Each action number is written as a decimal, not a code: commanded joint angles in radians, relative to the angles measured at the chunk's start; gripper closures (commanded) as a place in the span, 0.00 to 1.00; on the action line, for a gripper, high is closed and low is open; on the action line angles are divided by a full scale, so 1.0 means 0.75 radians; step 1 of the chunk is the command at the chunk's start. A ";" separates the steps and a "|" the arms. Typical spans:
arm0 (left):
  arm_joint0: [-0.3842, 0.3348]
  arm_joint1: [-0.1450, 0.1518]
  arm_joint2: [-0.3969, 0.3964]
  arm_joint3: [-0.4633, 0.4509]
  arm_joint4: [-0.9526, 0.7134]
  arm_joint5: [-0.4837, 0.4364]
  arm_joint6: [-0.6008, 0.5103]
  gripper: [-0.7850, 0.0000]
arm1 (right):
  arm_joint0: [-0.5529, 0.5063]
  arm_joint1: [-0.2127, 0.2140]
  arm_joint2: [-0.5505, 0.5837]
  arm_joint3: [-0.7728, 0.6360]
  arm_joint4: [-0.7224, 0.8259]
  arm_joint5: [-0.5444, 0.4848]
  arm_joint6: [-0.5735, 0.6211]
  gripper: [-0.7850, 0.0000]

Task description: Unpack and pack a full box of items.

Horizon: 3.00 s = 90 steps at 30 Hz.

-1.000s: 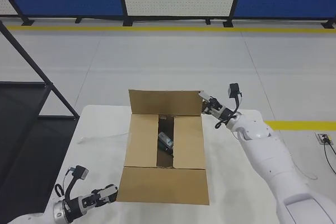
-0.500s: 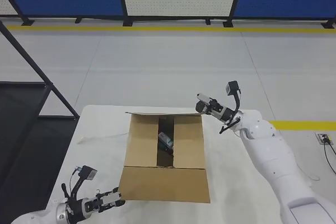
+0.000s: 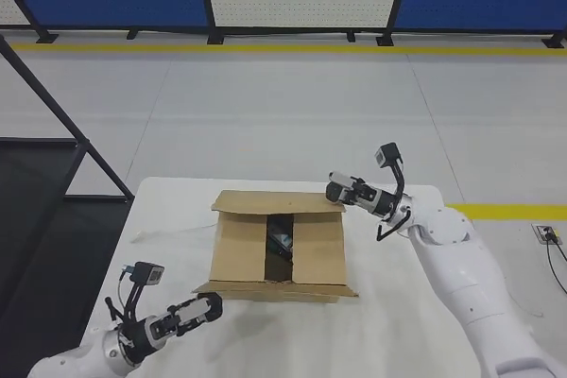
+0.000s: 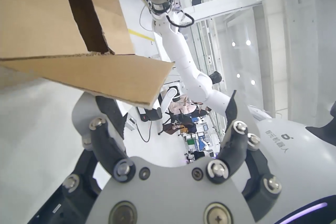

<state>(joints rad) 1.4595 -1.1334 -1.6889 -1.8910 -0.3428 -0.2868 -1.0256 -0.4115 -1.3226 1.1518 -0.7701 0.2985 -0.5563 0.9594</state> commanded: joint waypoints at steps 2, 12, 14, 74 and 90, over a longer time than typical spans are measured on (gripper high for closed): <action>-0.031 -0.001 0.032 -0.023 0.037 0.013 0.071 0.00 | -0.050 0.015 0.021 -0.110 0.000 0.045 0.021 0.00; -0.162 -0.006 0.128 -0.038 0.150 0.203 0.343 0.00 | -0.160 0.054 0.088 -0.341 -0.014 0.294 0.016 0.00; -0.202 -0.007 0.159 -0.023 0.176 0.241 0.374 0.00 | -0.167 0.056 0.089 -0.364 -0.018 0.339 0.006 0.00; -0.027 -0.006 -0.054 0.077 0.157 0.232 0.707 0.00 | -0.043 0.026 -0.101 -0.079 0.162 0.446 0.268 0.00; -0.120 -0.017 0.053 0.234 0.183 0.346 0.802 0.00 | -0.119 0.065 -0.017 -0.158 0.159 0.521 0.277 0.00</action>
<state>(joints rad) 1.3833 -1.1451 -1.6610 -1.7401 -0.1984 -0.0332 -0.4186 -0.4949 -1.2772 1.1321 -0.8861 0.4184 -0.1694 1.1601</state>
